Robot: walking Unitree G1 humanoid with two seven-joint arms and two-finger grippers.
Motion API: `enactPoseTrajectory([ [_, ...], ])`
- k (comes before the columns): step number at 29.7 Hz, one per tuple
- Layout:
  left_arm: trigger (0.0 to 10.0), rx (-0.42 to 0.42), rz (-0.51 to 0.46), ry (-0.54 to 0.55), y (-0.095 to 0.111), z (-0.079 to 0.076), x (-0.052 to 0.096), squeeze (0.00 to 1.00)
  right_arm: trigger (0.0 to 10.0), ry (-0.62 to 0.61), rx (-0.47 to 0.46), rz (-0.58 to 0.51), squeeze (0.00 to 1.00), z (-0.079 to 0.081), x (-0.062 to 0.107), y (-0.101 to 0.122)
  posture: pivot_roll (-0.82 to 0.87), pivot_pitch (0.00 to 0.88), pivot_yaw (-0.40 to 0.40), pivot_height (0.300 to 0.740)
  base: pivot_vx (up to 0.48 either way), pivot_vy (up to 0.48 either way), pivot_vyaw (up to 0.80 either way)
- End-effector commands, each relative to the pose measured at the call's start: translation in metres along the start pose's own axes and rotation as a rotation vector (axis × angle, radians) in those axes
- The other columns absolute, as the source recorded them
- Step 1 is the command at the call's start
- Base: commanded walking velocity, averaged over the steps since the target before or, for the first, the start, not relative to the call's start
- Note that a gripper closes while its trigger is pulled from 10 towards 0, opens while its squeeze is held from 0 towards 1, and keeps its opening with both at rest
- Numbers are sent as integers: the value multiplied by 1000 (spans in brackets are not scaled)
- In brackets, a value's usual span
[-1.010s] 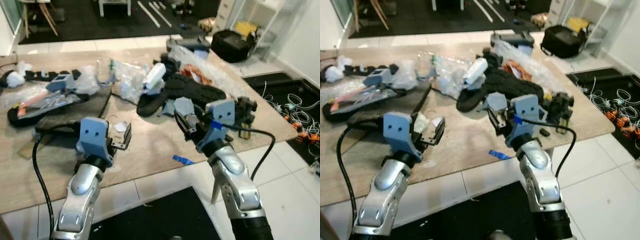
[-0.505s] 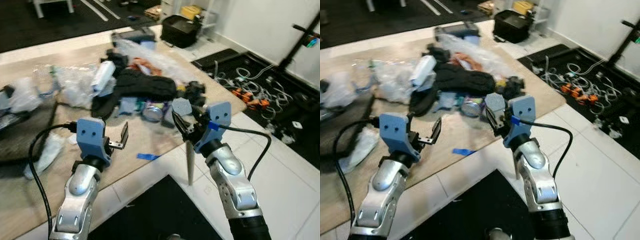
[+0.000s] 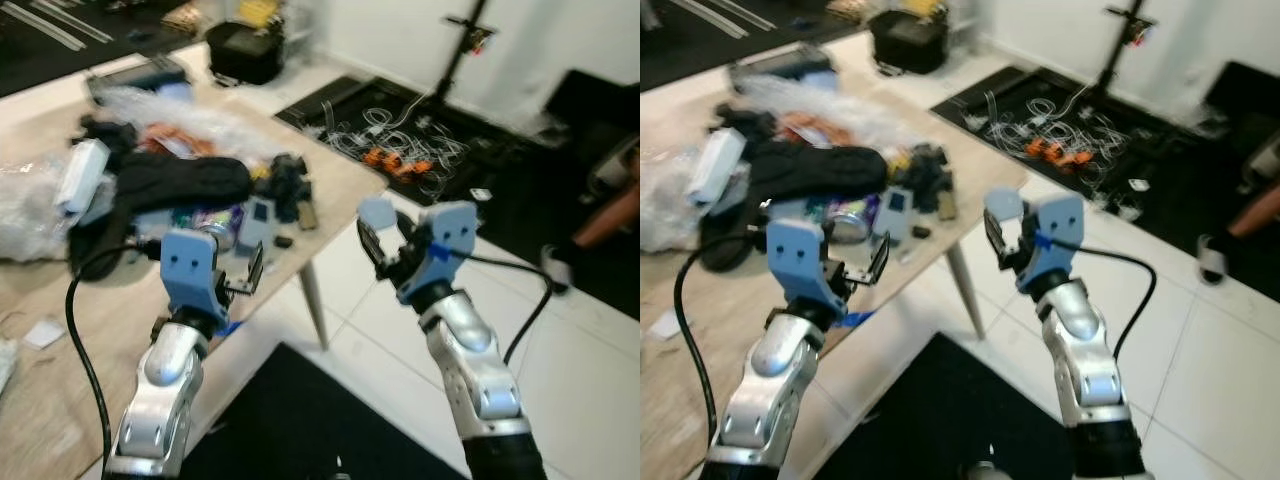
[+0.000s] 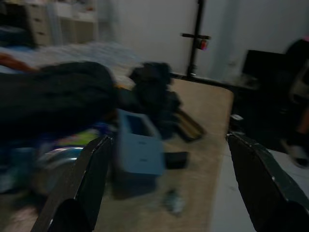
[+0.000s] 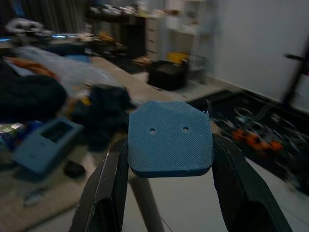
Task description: Picking trash to rubbish bin
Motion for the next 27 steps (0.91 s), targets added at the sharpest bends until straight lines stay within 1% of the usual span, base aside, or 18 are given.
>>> enactPoseTrajectory([
  [1,10000,2,20,9,-5,2,3,0,10000,11,-13,12,0,3,2,-4,29,154,-47,740,0,0,-800],
  [12,10000,-5,16,20,-4,5,1,0,10000,22,-3,18,0,3,1,-6,30,154,-47,740,0,0,-800],
  [22,10000,-5,22,17,-6,2,3,0,10000,-3,-20,43,0,0,4,-15,37,147,-47,740,0,0,-800],
  [24,10000,-1,24,23,-6,4,4,0,10000,-4,-17,52,0,0,5,-19,42,140,-49,740,0,0,-800],
  [27,10000,-21,36,41,-8,10,5,0,10000,-6,-5,77,0,-2,7,-28,43,138,-51,740,0,0,-800],
])
Point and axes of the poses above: a point about 5 cm out from each wrist's last joint towards the gripper, its own x axis pointing back from the gripper into the wrist, its own y axis along the axis of the wrist's last joint, z = x × y, the point moved 6 cm from there along -x, pointing out of the wrist towards the gripper, and after that the axes turned 15 degrees about x, right-handed, at the moved point
